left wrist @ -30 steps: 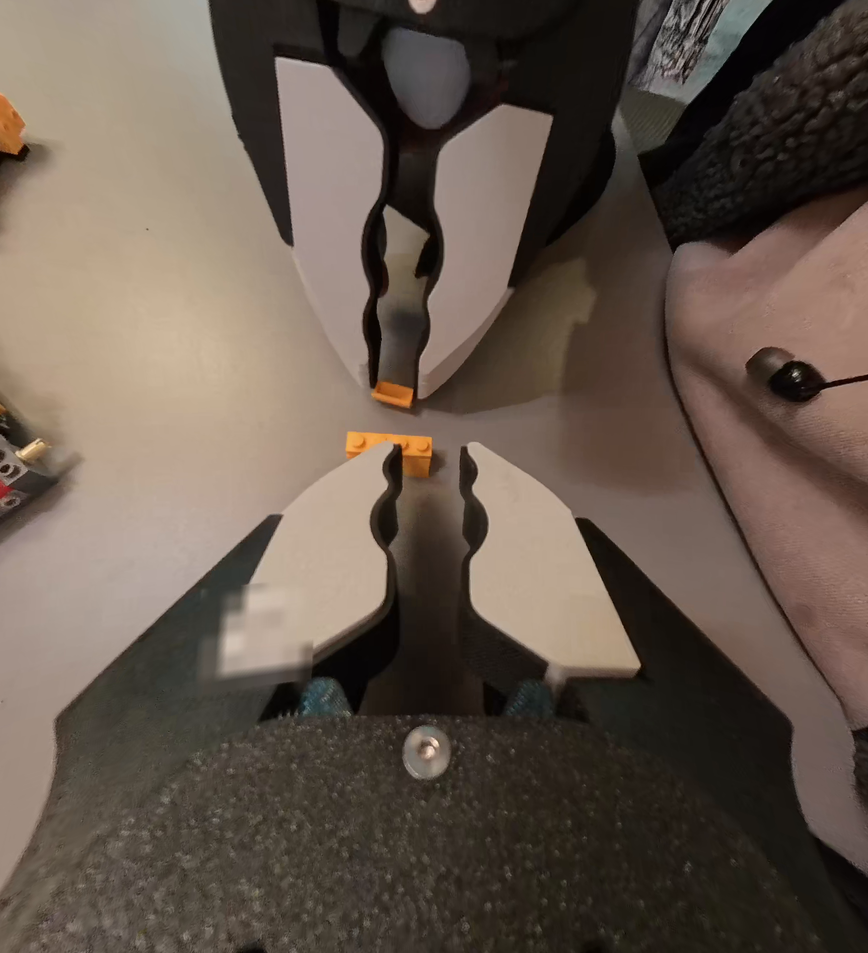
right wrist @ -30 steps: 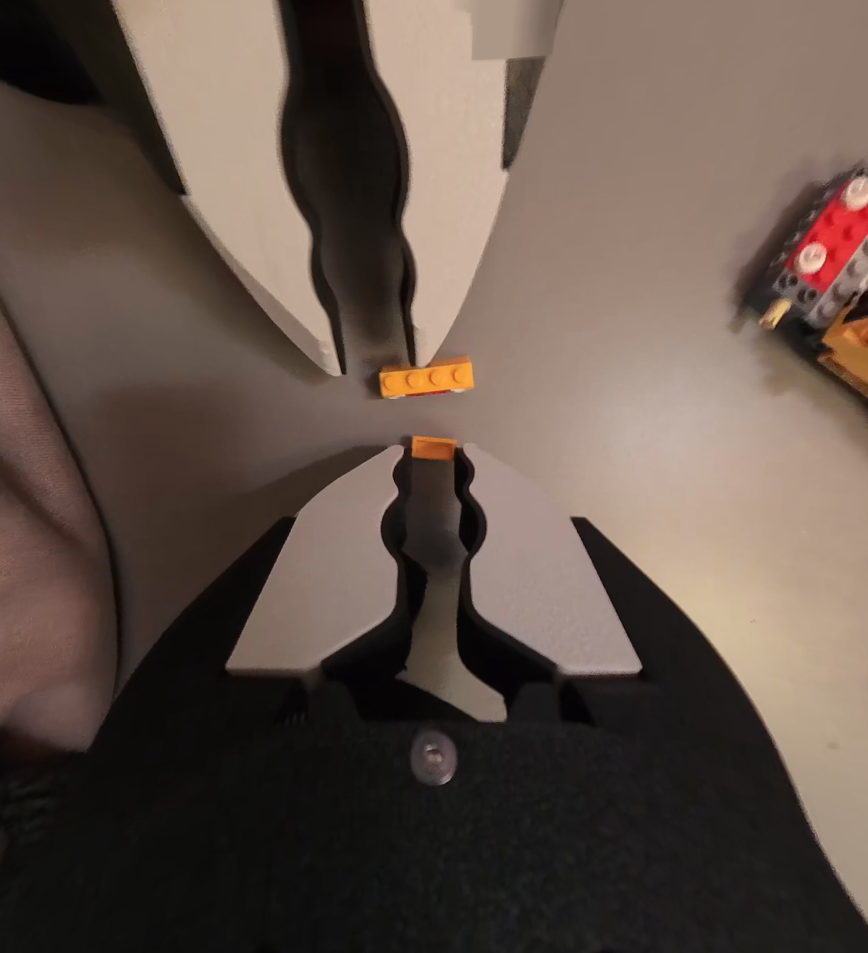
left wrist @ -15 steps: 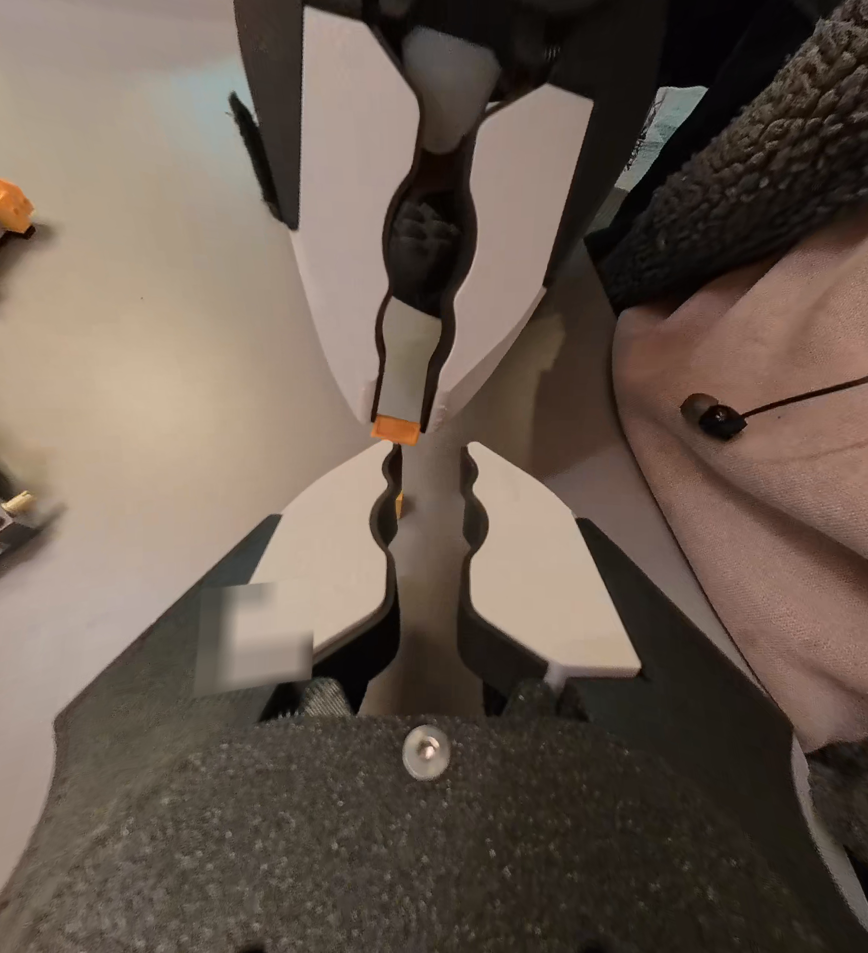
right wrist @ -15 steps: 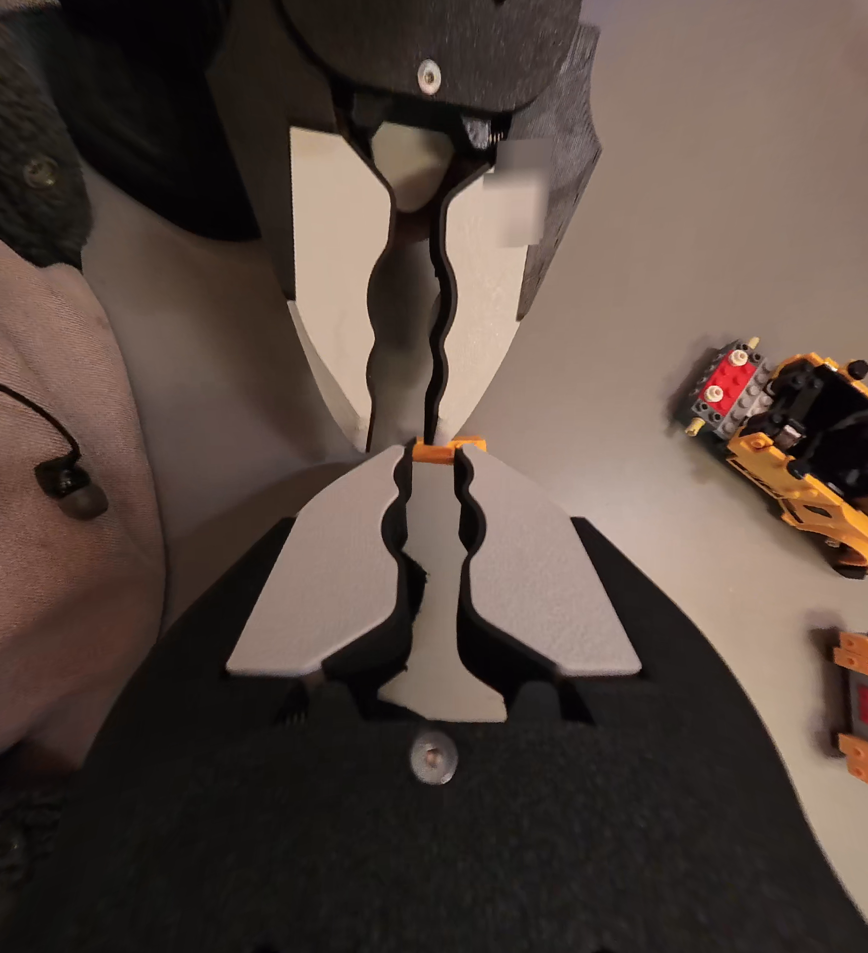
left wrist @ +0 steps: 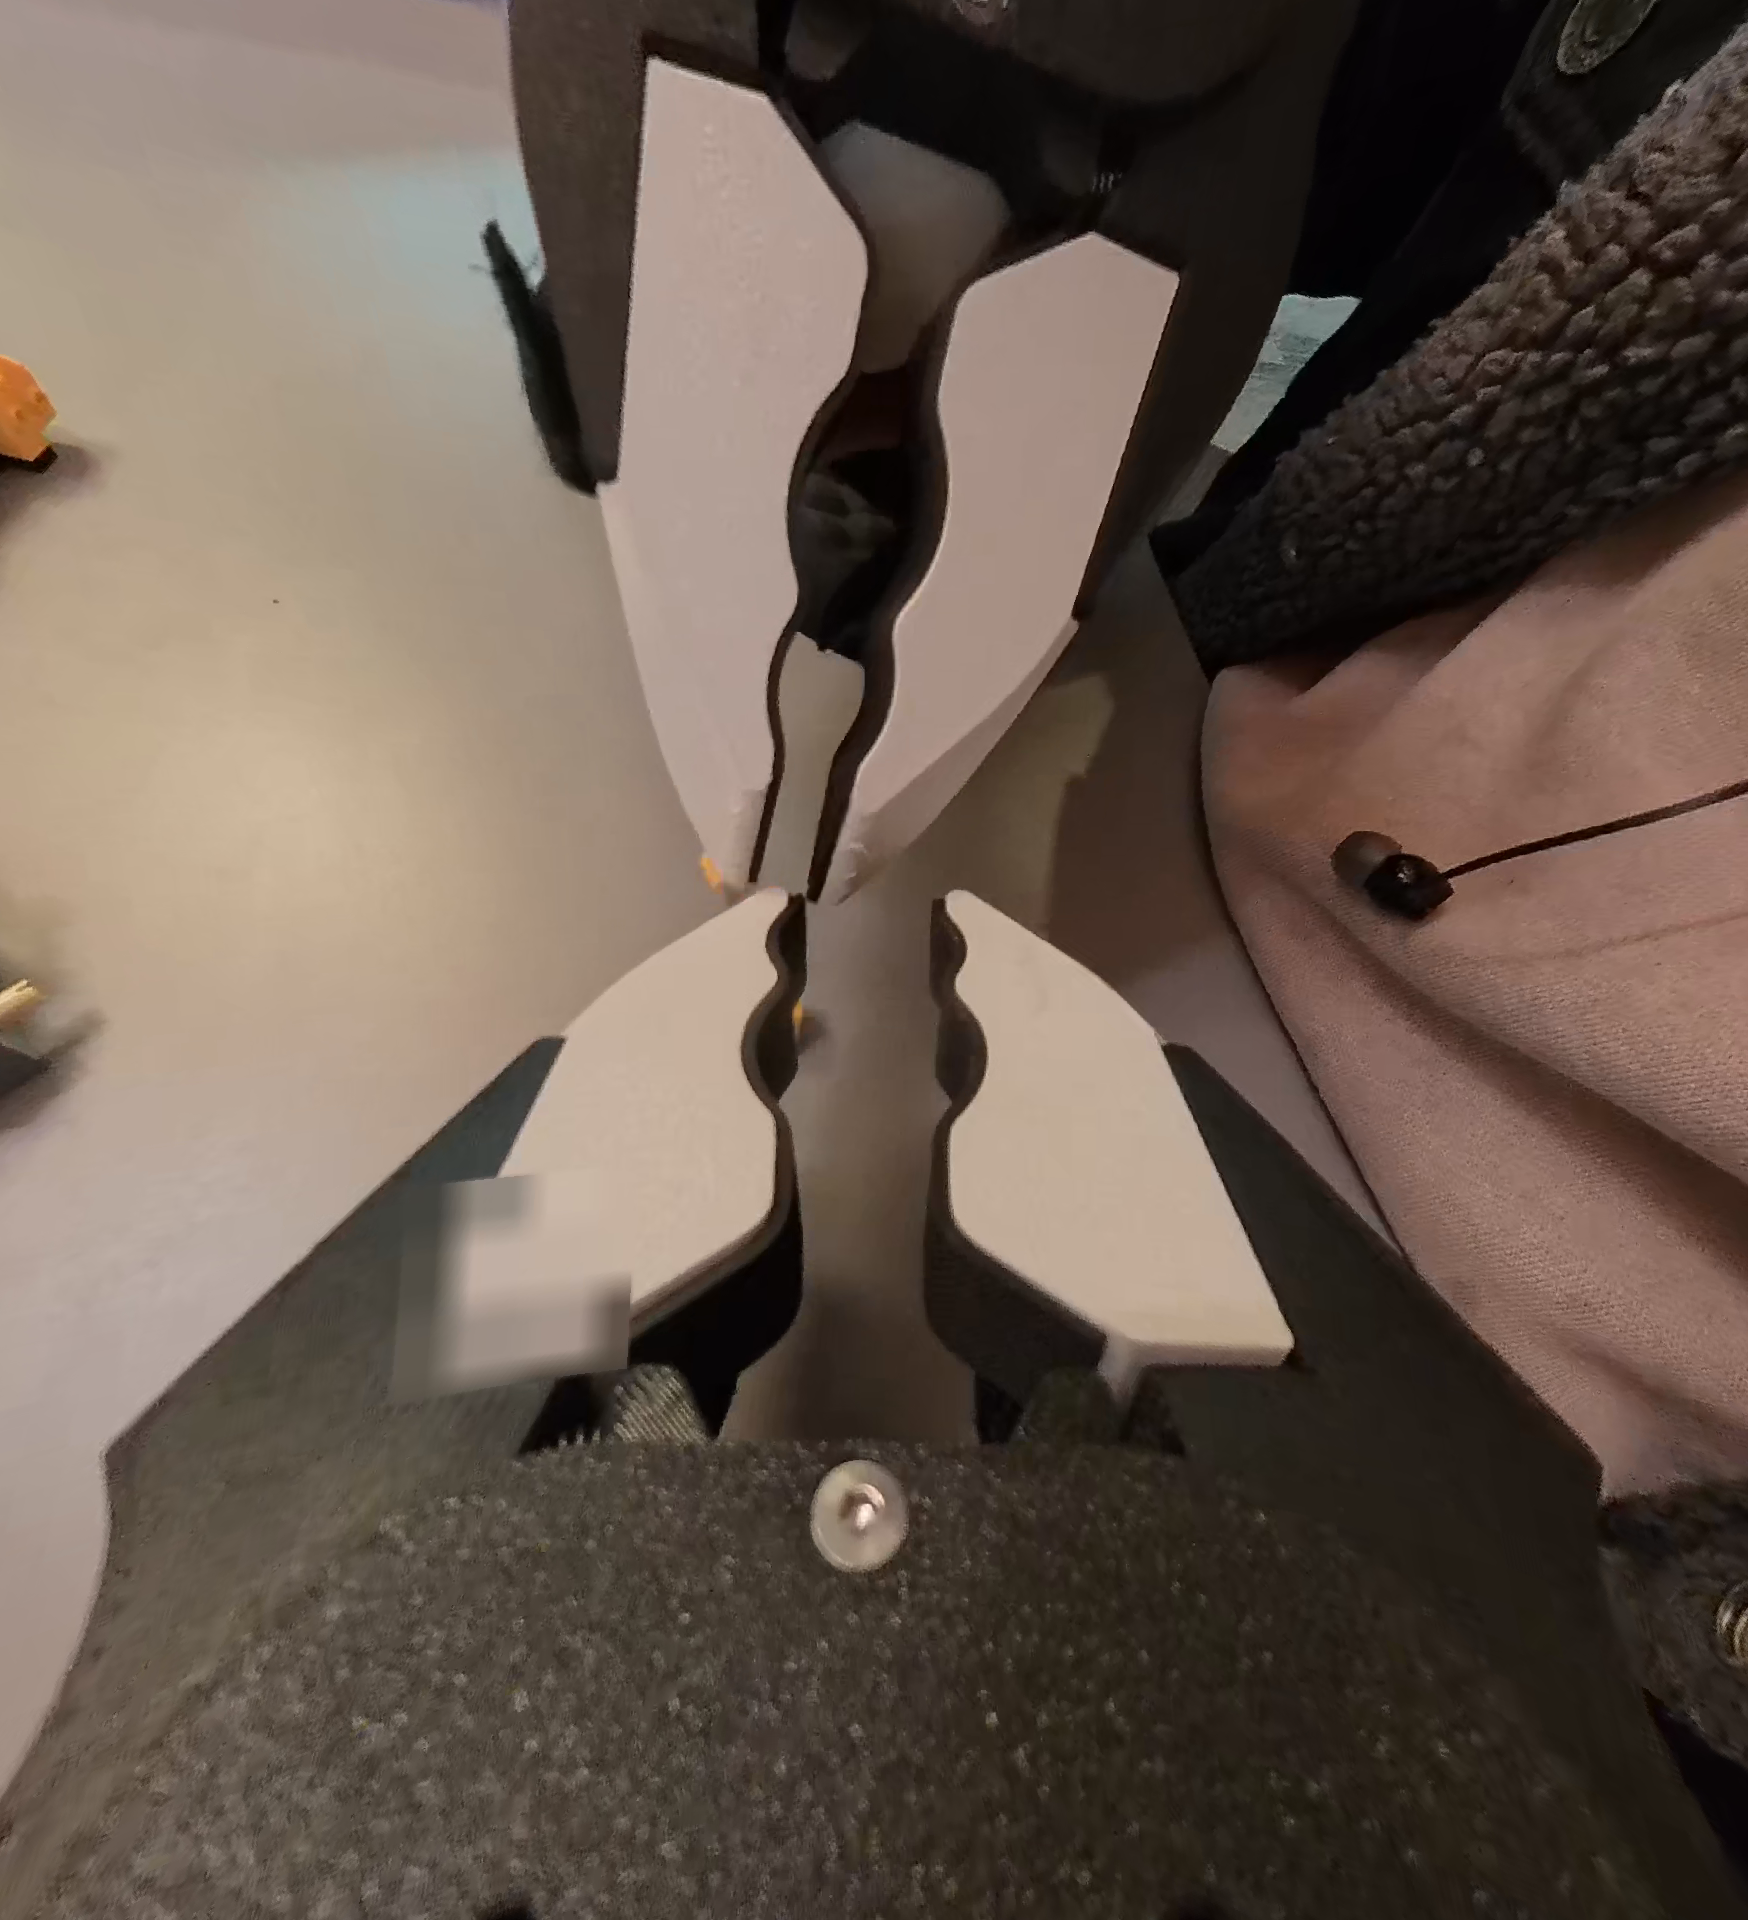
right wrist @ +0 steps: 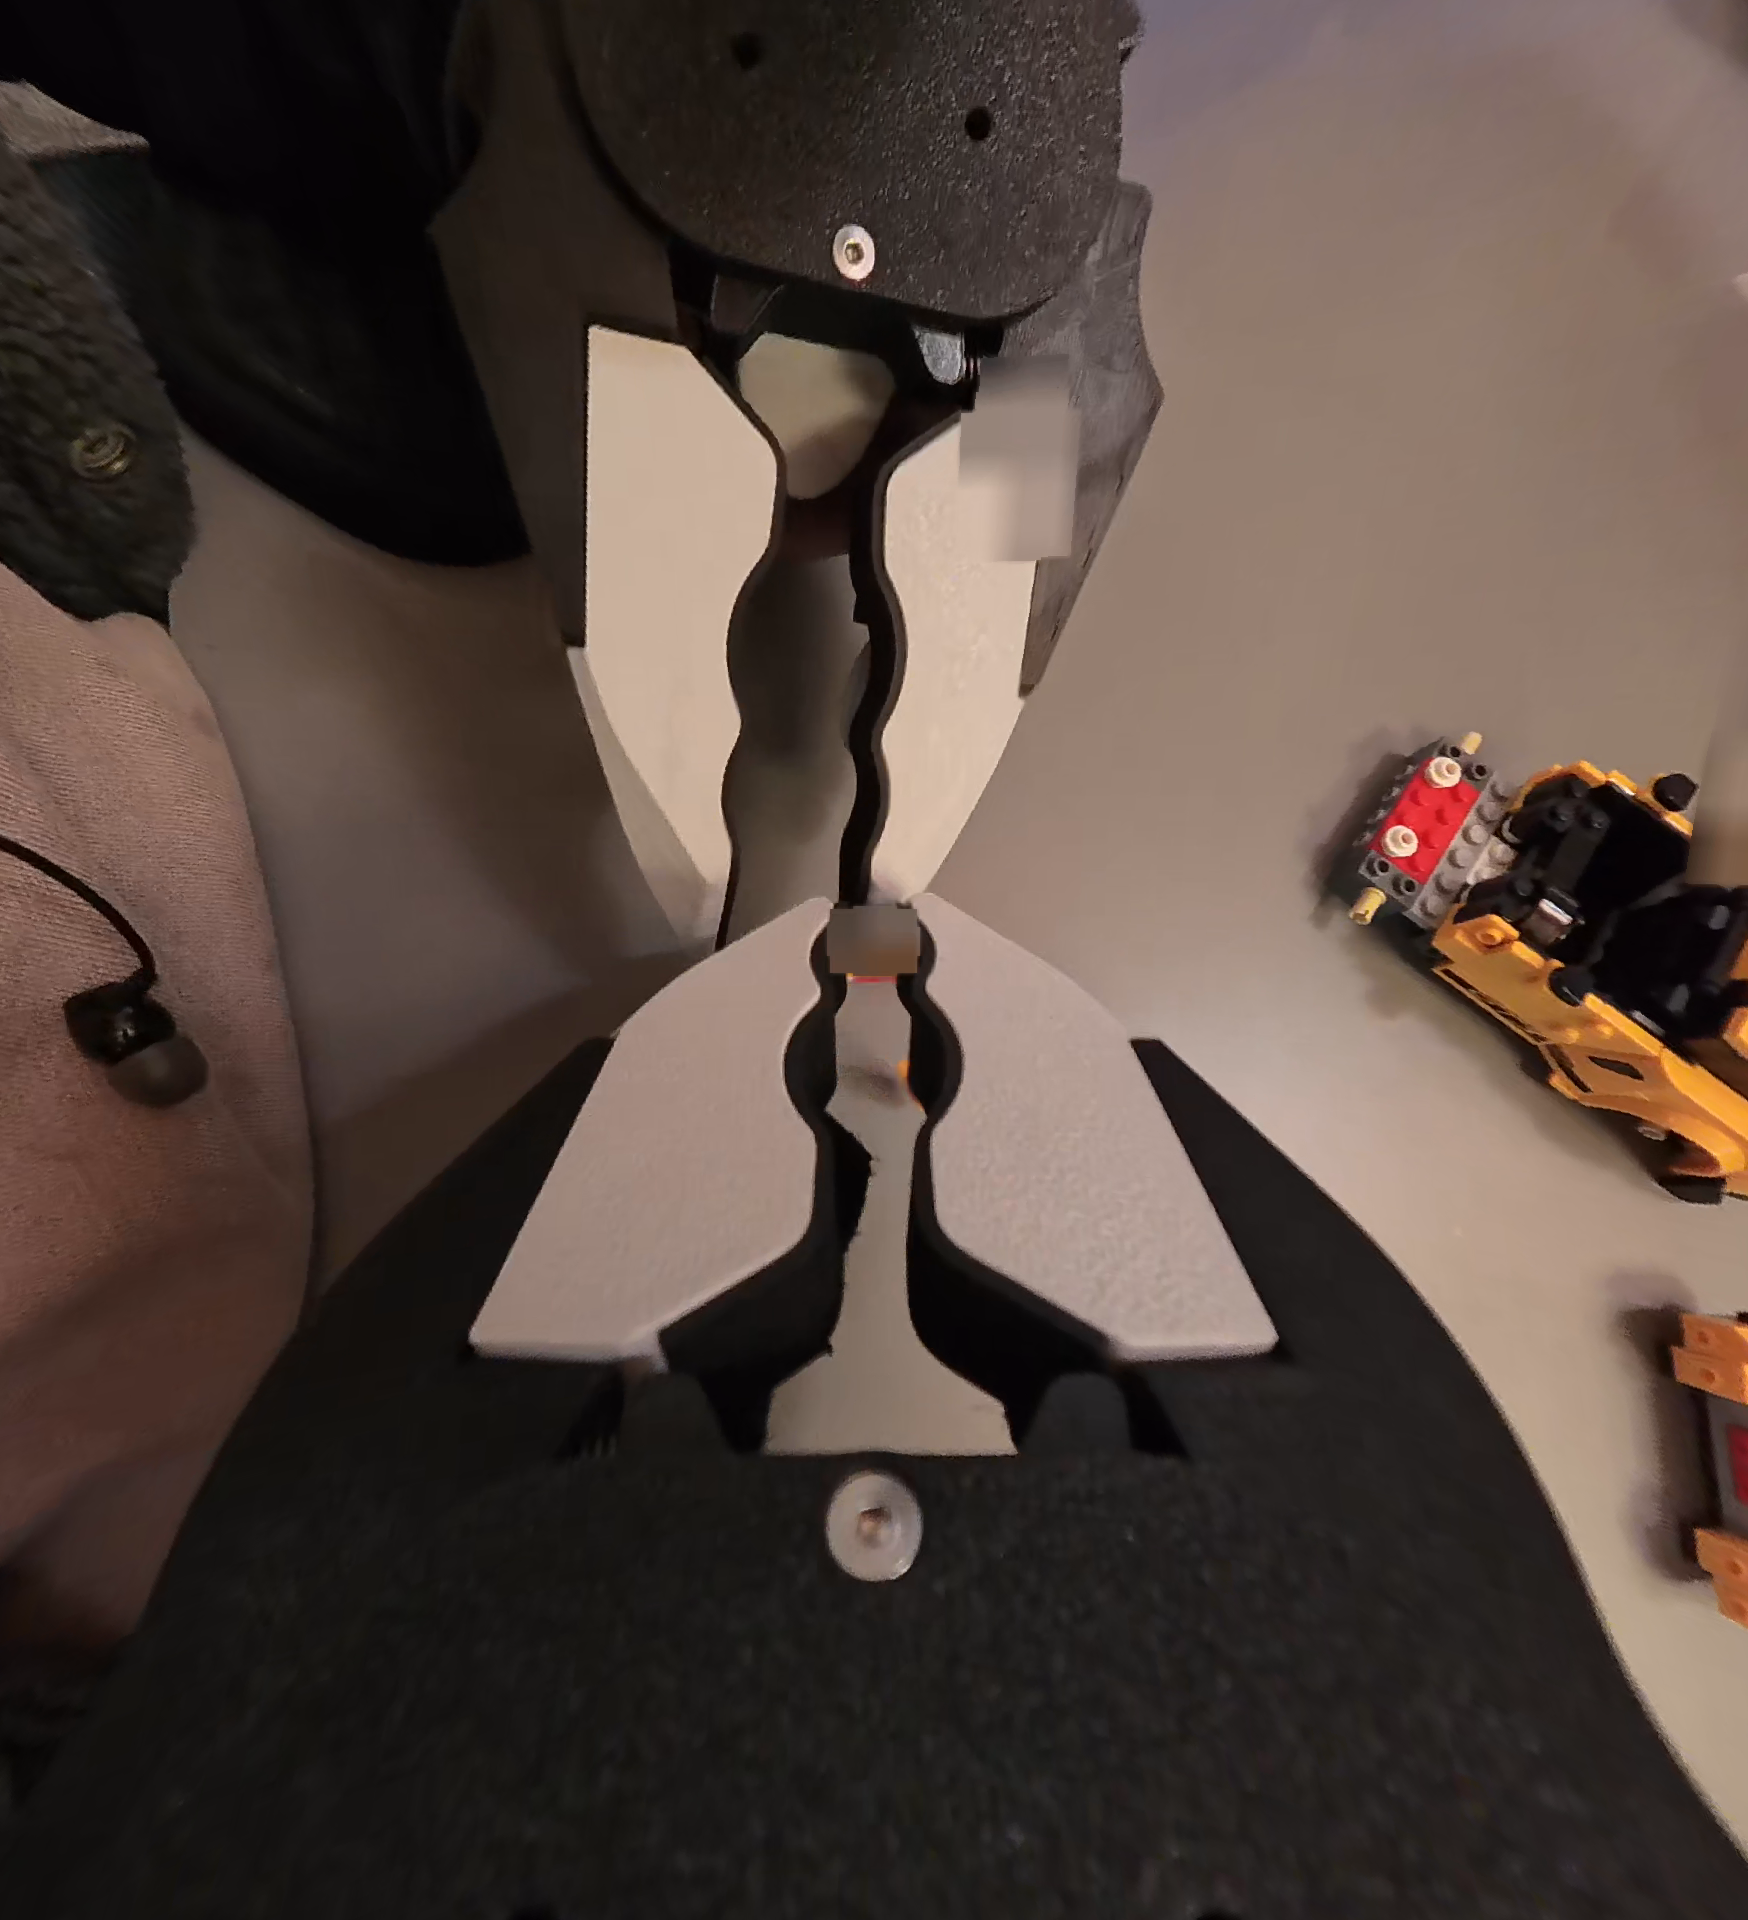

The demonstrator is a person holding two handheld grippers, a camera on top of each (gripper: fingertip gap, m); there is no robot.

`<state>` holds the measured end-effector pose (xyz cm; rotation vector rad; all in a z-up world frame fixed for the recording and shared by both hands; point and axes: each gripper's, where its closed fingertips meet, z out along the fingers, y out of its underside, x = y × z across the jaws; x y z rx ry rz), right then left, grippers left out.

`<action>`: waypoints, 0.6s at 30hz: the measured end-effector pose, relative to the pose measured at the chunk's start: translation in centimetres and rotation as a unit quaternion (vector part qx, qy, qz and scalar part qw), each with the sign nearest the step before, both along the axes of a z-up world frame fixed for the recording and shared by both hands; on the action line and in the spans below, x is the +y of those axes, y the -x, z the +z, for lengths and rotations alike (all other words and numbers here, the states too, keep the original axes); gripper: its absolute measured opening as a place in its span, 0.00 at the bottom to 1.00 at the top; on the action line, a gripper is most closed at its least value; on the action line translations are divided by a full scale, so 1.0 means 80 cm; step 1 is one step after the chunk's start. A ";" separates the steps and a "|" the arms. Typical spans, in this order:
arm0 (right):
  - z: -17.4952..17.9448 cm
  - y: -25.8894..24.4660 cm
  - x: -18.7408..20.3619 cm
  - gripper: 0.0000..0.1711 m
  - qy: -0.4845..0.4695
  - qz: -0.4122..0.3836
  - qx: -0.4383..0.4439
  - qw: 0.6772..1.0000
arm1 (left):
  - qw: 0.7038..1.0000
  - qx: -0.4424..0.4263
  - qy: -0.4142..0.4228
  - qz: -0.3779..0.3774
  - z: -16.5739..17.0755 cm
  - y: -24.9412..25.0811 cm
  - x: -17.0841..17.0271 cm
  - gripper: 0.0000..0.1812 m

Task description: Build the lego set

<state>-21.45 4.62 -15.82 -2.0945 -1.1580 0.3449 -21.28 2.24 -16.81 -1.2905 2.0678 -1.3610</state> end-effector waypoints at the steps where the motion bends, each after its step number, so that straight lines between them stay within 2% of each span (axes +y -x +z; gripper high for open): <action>1: -0.001 -0.004 0.000 0.05 0.000 -0.002 -0.005 1.000 | 1.000 0.003 -0.003 0.004 -0.002 0.000 0.003 0.12; 7: -0.023 -0.041 -0.015 0.11 0.069 -0.054 -0.038 0.995 | 0.999 0.020 -0.038 0.011 -0.015 0.002 0.013 0.11; 12: -0.046 -0.071 -0.014 0.12 0.090 -0.137 -0.071 0.984 | 0.998 0.029 -0.058 0.015 -0.023 0.002 0.017 0.11; 18: -0.060 -0.073 -0.001 0.14 0.111 -0.183 -0.065 0.975 | 0.997 0.028 -0.063 0.021 -0.024 0.001 0.019 0.10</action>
